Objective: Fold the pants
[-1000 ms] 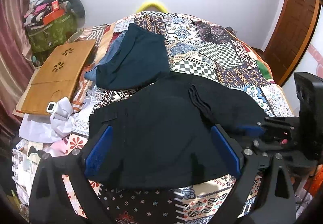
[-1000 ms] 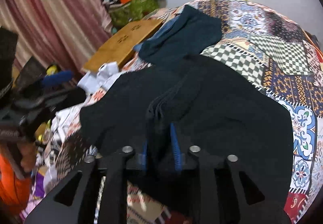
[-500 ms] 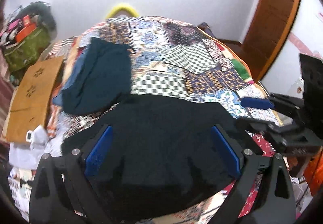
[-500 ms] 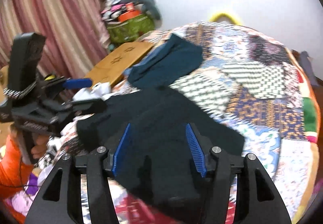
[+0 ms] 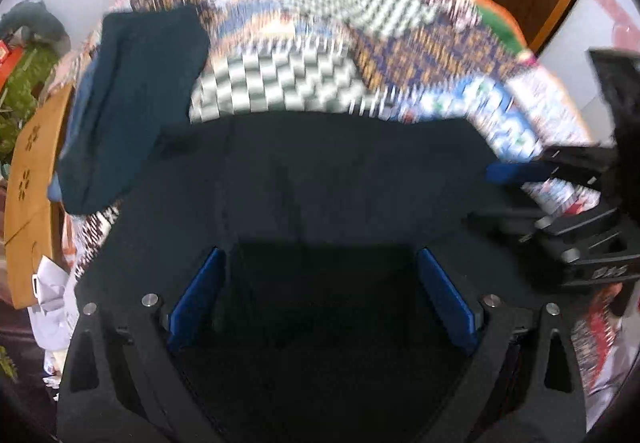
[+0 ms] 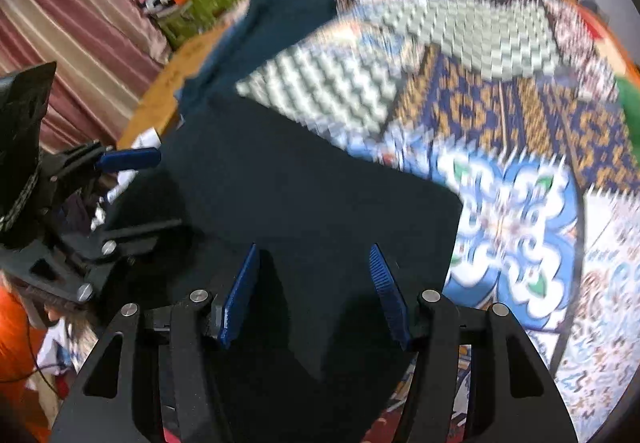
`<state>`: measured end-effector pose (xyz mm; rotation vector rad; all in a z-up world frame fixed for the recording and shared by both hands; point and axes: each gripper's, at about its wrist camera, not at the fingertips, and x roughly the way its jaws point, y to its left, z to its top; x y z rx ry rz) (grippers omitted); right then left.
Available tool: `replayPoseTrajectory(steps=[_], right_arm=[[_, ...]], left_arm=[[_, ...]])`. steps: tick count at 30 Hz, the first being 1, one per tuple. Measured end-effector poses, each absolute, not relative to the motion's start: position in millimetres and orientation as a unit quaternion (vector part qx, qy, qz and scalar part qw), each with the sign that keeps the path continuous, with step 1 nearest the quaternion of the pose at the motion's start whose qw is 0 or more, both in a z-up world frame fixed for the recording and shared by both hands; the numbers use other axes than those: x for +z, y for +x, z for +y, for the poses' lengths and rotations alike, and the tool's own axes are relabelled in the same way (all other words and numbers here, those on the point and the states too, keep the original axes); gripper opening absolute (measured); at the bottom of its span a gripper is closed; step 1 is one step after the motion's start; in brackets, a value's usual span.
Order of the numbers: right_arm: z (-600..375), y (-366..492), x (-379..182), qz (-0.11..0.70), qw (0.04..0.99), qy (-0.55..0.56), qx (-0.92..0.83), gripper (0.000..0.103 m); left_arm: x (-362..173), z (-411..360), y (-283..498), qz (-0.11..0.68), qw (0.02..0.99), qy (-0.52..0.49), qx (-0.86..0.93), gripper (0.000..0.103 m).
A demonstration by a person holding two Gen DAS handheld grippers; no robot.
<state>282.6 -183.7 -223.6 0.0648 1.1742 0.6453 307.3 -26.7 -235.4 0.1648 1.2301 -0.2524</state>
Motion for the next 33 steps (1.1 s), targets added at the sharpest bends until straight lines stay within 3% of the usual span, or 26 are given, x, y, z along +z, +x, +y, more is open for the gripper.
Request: replayPoseTrajectory(steps=[18,33], right_arm=[[-239.7,216.0,-219.3,0.523,0.814,0.026,0.25,0.053],[-219.8,189.5,-134.8,0.413,0.877,-0.026,0.243,0.054]], left_arm=[[-211.9,10.2,250.0,0.542,0.836,0.052,-0.063,0.1],[-153.2,99.0,192.4,0.472,0.88,-0.055,0.027,0.099]])
